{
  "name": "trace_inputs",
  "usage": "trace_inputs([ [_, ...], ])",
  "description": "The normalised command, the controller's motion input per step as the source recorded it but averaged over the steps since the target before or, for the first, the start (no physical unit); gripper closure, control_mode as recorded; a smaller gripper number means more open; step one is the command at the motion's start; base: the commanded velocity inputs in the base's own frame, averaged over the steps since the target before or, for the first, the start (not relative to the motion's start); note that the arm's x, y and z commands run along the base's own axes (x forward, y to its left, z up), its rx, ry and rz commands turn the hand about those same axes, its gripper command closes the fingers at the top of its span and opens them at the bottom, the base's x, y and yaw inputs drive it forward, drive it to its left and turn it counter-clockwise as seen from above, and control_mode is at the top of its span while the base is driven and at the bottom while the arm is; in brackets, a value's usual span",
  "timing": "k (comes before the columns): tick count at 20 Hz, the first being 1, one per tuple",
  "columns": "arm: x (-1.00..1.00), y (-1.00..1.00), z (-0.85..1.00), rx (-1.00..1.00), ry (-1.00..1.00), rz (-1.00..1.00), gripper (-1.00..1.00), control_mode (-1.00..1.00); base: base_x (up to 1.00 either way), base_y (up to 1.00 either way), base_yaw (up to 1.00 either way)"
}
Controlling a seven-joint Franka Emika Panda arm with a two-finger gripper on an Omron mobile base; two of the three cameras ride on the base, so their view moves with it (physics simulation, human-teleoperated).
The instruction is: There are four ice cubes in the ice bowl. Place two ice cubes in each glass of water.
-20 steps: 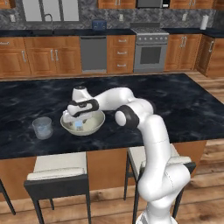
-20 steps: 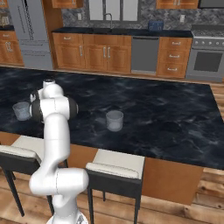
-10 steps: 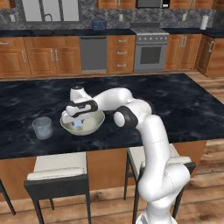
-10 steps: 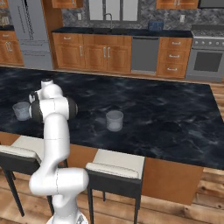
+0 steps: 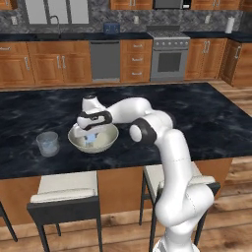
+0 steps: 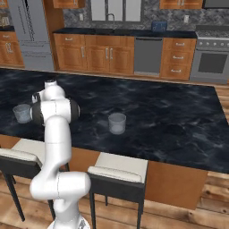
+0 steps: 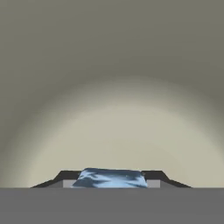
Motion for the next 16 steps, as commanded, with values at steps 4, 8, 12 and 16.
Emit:
trace_inputs([
  [4, -0.05, -0.46, 0.00, 0.00, 0.00, -0.06, 1.00, -1.00, 0.00, 0.00, 0.00],
  [8, -0.01, -0.45, -0.03, 0.00, 0.00, -0.06, 1.00, -1.00, 0.00, 0.00, 0.00],
  [12, 0.00, -0.43, -0.07, 0.00, 0.00, -0.05, 1.00, -1.00, 0.00, 0.00, 0.00],
  [16, 0.00, -0.42, -0.03, 0.00, 0.00, -0.04, 1.00, -1.00, 0.00, 0.00, 0.00],
])
